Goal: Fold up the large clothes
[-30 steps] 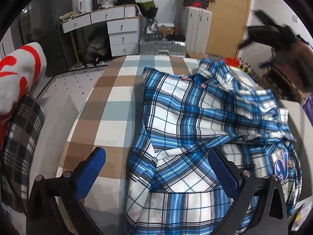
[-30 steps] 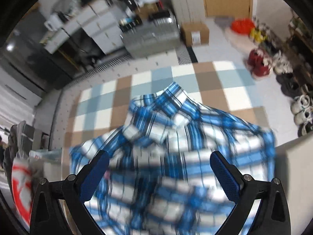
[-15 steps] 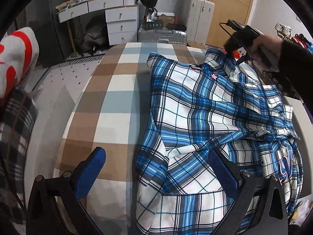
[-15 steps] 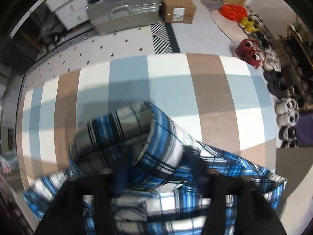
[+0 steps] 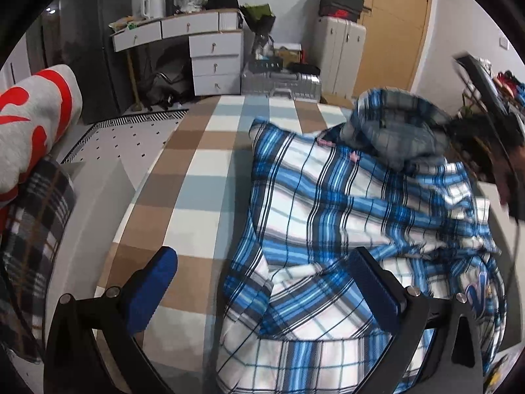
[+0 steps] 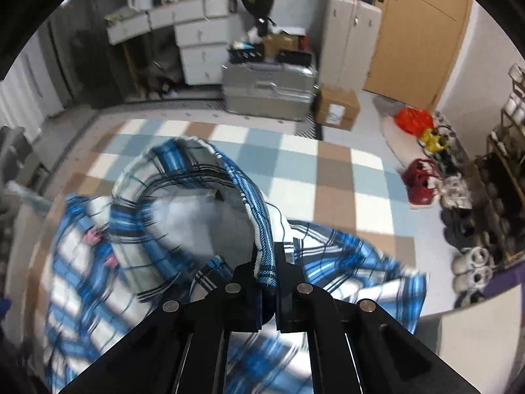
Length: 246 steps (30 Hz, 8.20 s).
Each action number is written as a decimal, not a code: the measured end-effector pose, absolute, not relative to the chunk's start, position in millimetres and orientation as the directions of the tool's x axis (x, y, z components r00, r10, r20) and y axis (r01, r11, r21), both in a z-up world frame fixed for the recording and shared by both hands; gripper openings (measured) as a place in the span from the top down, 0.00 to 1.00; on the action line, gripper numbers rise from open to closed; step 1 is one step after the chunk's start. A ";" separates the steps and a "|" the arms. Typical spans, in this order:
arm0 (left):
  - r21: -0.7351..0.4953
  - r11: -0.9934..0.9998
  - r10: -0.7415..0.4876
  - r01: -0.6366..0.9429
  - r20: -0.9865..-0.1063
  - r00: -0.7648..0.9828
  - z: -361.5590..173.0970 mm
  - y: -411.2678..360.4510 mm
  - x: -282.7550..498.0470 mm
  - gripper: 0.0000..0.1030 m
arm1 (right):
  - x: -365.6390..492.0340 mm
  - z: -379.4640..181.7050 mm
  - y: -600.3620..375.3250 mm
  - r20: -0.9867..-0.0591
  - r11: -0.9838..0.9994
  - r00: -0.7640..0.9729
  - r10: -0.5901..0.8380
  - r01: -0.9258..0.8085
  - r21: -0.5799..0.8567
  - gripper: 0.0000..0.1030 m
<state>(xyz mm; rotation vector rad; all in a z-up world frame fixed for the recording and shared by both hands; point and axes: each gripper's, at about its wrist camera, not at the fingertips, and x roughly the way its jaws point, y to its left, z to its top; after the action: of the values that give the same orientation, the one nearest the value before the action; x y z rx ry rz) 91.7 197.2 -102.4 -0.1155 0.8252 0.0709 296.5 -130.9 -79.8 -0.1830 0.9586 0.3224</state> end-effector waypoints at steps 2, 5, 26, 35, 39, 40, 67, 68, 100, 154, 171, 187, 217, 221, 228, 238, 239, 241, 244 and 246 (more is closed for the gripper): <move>-0.112 0.989 -0.011 -0.101 -0.719 0.695 -97.0 196.0 93.5 0.01 | 276.8 -78.1 -138.6 -0.808 0.937 0.551 0.210 -0.350 0.005 0.96; -0.201 0.974 -0.064 -0.107 -0.692 0.719 -85.0 194.6 103.7 0.01 | 271.1 -83.0 -141.7 -0.809 0.939 0.537 0.239 -0.339 0.053 0.96; 0.134 0.987 0.074 0.084 -0.859 0.507 -134.8 106.4 304.3 0.04 | 282.3 -97.8 -169.6 -0.769 0.920 0.541 0.340 -0.361 0.153 0.96; 0.026 0.994 -0.035 0.105 -0.845 0.533 -100.0 97.7 280.7 0.98 | 272.4 -84.6 -167.4 -0.752 0.919 0.572 0.328 -0.378 0.113 0.96; 0.069 0.986 -0.037 0.149 -0.791 0.611 -65.0 96.7 242.1 0.99 | 244.9 -61.1 -169.3 -0.723 0.917 0.608 0.328 -0.388 0.090 0.96; 0.085 0.982 -0.039 0.166 -0.778 0.627 -55.5 95.7 224.9 0.99 | 237.2 -56.5 -170.6 -0.717 0.917 0.614 0.330 -0.389 0.088 0.96; -0.061 0.976 -0.162 0.207 -0.839 0.519 -143.3 118.2 116.2 0.99 | 54.1 -150.7 -178.0 -0.791 0.951 0.530 0.307 -0.198 0.237 0.90; -0.064 0.975 -0.166 0.211 -0.843 0.511 -145.5 117.8 117.7 0.99 | 54.4 -150.2 -179.1 -0.791 0.950 0.528 0.310 -0.199 0.239 0.89; -0.089 0.958 -0.201 0.273 -0.887 0.416 -165.9 103.3 161.7 0.99 | 162.1 -54.1 -230.1 -0.651 0.927 0.694 0.308 -0.064 0.370 0.96; -0.286 0.866 -0.479 0.410 -0.709 0.517 -107.5 126.0 116.7 0.99 | 153.9 -105.1 -226.1 -0.887 0.974 0.416 0.200 -0.182 0.135 0.13; -0.440 0.888 -0.419 0.133 -0.654 0.630 -103.2 208.7 125.1 0.99 | 116.8 -178.7 -104.3 -0.924 0.915 0.295 0.243 -0.386 0.117 0.00; -0.477 0.878 -0.403 0.038 -0.694 0.596 -56.4 195.2 212.8 0.22 | 88.7 -160.7 -183.8 -0.745 0.820 0.341 0.573 -0.252 0.515 0.00; -0.228 0.974 -0.211 0.017 -0.869 0.448 -95.1 195.4 192.2 0.94 | 96.0 -163.5 -202.4 -0.698 0.757 0.297 0.652 -0.215 0.617 0.00; -0.218 0.973 -0.226 0.073 -0.856 0.465 -110.5 193.4 169.1 0.94 | 95.3 -152.6 -210.3 -0.658 0.738 0.352 0.666 -0.184 0.649 0.00; -0.218 0.975 -0.214 0.047 -0.856 0.471 -155.8 191.6 165.2 0.88 | 92.6 -158.2 -190.4 -0.738 0.815 0.347 0.579 -0.235 0.529 0.00; -0.258 0.966 -0.232 -0.025 -0.904 0.359 -144.7 223.4 160.7 0.56 | 85.1 -159.2 -190.0 -0.774 0.838 0.321 0.545 -0.237 0.491 0.00; -0.276 0.960 -0.237 -0.049 -0.893 0.382 -137.4 231.1 158.1 0.54 | 86.0 -160.2 -190.8 -0.776 0.837 0.315 0.546 -0.234 0.494 0.00; -0.326 0.943 -0.269 -0.063 -0.863 0.428 -117.5 243.6 160.3 0.54 | 87.9 -161.1 -191.9 -0.779 0.836 0.305 0.548 -0.233 0.496 0.00; -0.331 0.941 -0.259 -0.077 -0.846 0.466 -95.6 246.5 171.1 0.50 | 88.5 -160.7 -196.7 -0.778 0.829 0.289 0.558 -0.226 0.511 0.00; -0.331 0.940 -0.255 -0.079 -0.838 0.482 -86.6 240.7 180.2 0.50 | 90.3 -161.4 -206.9 -0.771 0.821 0.281 0.571 -0.202 0.534 0.00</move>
<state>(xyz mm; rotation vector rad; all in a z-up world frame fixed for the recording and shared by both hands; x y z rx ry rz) 180.2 240.7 -86.6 -0.3478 1.0688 -0.1104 90.3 -206.9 -161.4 0.3644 1.1795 0.5335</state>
